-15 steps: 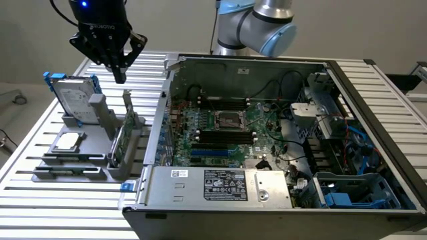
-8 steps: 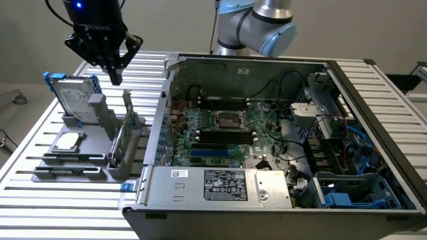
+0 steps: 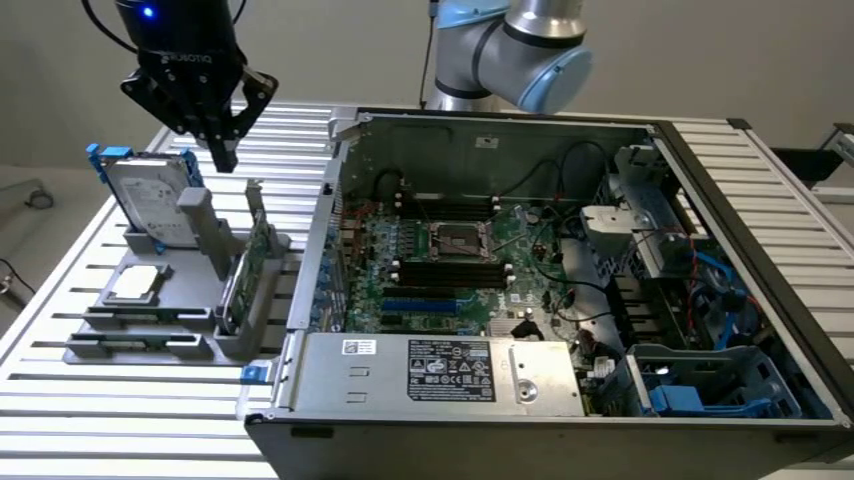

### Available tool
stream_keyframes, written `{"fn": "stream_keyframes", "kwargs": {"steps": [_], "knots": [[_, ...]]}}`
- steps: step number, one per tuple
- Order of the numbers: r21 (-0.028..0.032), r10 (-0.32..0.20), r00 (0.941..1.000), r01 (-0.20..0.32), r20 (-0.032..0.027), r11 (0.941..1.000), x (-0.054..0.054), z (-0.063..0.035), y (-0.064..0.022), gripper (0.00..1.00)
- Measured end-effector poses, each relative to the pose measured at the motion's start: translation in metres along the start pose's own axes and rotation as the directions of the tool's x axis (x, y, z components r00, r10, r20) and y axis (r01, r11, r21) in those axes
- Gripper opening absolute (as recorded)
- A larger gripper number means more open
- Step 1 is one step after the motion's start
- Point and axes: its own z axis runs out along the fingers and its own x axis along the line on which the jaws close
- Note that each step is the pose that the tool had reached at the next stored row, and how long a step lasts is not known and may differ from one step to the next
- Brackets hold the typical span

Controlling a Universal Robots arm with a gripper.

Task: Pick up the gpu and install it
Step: 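Reach for the gpu, then pick up the gpu and move the gpu toward the slot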

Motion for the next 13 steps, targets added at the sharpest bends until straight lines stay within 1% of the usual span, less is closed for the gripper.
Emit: {"fn": "stream_keyframes", "kwargs": {"steps": [11,12,13], "knots": [[0.0000,0.000,1.0000,0.000,0.0000,1.0000,0.0008,0.0000,0.0000,0.11],[0.0000,0.000,1.0000,0.000,0.0000,1.0000,0.0009,0.0000,0.0000,0.12],[0.0000,0.000,1.0000,0.000,0.0000,1.0000,0.0010,0.0000,0.0000,0.17]]}}
